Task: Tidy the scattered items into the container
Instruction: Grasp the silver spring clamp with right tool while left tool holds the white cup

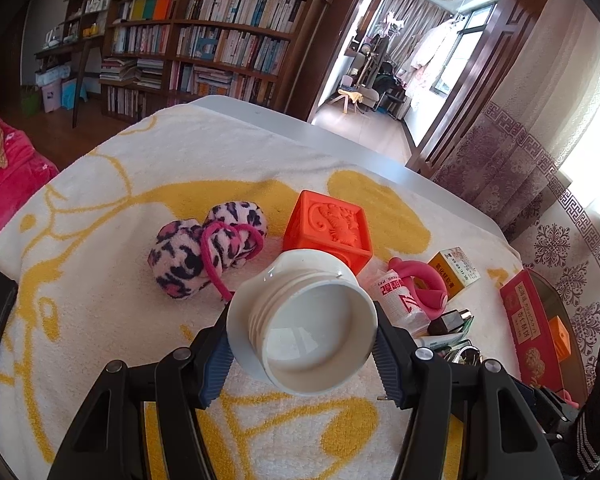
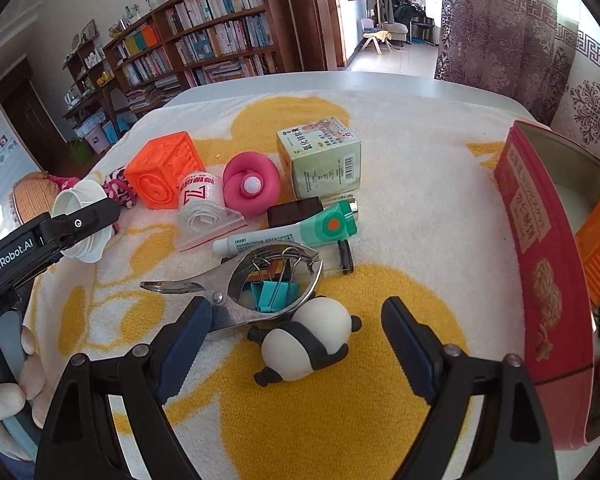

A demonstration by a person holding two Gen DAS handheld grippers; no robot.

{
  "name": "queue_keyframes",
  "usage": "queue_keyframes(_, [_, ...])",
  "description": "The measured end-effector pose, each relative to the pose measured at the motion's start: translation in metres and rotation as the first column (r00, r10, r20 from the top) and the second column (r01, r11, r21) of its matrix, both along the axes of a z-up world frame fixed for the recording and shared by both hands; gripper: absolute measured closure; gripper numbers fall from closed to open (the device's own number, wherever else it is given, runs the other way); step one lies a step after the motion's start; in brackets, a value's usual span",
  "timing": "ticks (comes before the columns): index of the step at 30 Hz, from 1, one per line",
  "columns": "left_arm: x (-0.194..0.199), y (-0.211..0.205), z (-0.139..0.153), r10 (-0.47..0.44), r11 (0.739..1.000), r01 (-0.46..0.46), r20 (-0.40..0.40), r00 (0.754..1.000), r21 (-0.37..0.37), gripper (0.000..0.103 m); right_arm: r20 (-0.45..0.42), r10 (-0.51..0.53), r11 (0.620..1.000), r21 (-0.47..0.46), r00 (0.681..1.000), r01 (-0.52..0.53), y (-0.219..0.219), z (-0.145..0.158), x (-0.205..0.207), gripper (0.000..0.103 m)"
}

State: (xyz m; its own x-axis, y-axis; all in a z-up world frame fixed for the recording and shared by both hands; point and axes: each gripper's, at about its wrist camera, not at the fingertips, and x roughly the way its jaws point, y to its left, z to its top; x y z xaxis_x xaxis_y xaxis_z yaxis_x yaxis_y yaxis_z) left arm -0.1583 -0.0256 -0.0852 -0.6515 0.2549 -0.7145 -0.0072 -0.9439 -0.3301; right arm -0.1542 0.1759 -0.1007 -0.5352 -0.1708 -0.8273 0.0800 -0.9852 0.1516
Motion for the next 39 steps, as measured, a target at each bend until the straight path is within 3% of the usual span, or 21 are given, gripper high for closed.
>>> queue_keyframes(4, [0.001,0.004,0.0,-0.02,1.0,0.02,0.003,1.0,-0.001,0.04,0.045,0.047,0.998,0.038,0.998,-0.049,-0.009,-0.006,-0.012,0.012])
queue_keyframes(10, [0.002,0.008,0.003,-0.038,0.999,0.038,-0.005,0.999,0.001,0.04,0.022,0.03,0.997,0.076,0.999,-0.032,-0.013,-0.008,-0.013,0.014])
queue_keyframes(14, [0.004,0.011,0.005,-0.046,0.999,0.046,-0.016,0.999,0.003,0.04,-0.008,0.004,1.0,0.028,1.0,-0.004,-0.007,0.001,-0.005,0.039])
queue_keyframes(15, [0.004,0.012,0.006,-0.048,0.999,0.048,-0.019,0.999,0.001,0.04,-0.014,0.001,1.0,-0.012,1.0,-0.001,-0.002,0.004,-0.004,0.041])
queue_keyframes(24, [0.004,0.009,0.005,-0.037,0.999,0.037,-0.019,0.999,0.004,0.04,-0.105,-0.051,0.96,-0.278,0.993,0.02,0.028,0.033,0.018,0.041])
queue_keyframes(26, [0.004,0.009,0.005,-0.036,0.999,0.036,-0.019,0.999,0.005,0.04,-0.16,-0.079,0.967,-0.254,0.984,0.036,0.029,0.043,0.027,0.041])
queue_keyframes(29, [0.004,0.008,0.005,-0.036,0.999,0.036,-0.018,0.999,0.003,0.04,-0.281,-0.055,0.993,-0.113,0.958,0.024,0.013,0.062,0.045,0.041])
queue_keyframes(30, [0.004,0.008,0.004,-0.036,0.999,0.036,-0.017,0.999,0.004,0.04,-0.281,0.008,0.993,-0.107,0.96,-0.04,0.006,0.063,0.047,0.041])
queue_keyframes(32, [0.004,0.008,0.004,-0.033,0.999,0.033,-0.017,0.999,-0.003,0.04,-0.188,0.148,0.98,-0.105,0.971,-0.17,-0.008,0.051,0.042,0.04])
queue_keyframes(34, [0.004,0.008,0.002,-0.032,0.999,0.032,-0.013,0.999,-0.007,0.04,-0.14,0.106,0.989,-0.091,0.984,-0.119,-0.009,0.04,0.038,0.037])
queue_keyframes(35, [0.003,0.007,0.002,-0.029,1.0,0.029,-0.01,1.0,-0.006,0.04,-0.13,0.096,0.985,-0.129,0.987,-0.112,-0.006,0.039,0.037,0.037])
queue_keyframes(37, [0.003,0.006,0.002,-0.022,1.0,0.022,-0.011,1.0,-0.001,0.04,-0.149,0.084,0.97,-0.212,0.985,-0.115,0.006,0.043,0.039,0.037])
queue_keyframes(39, [0.004,0.006,0.002,-0.019,1.0,0.019,-0.017,1.0,-0.003,0.04,-0.175,0.058,0.971,-0.217,0.983,-0.096,0.013,0.046,0.042,0.037])
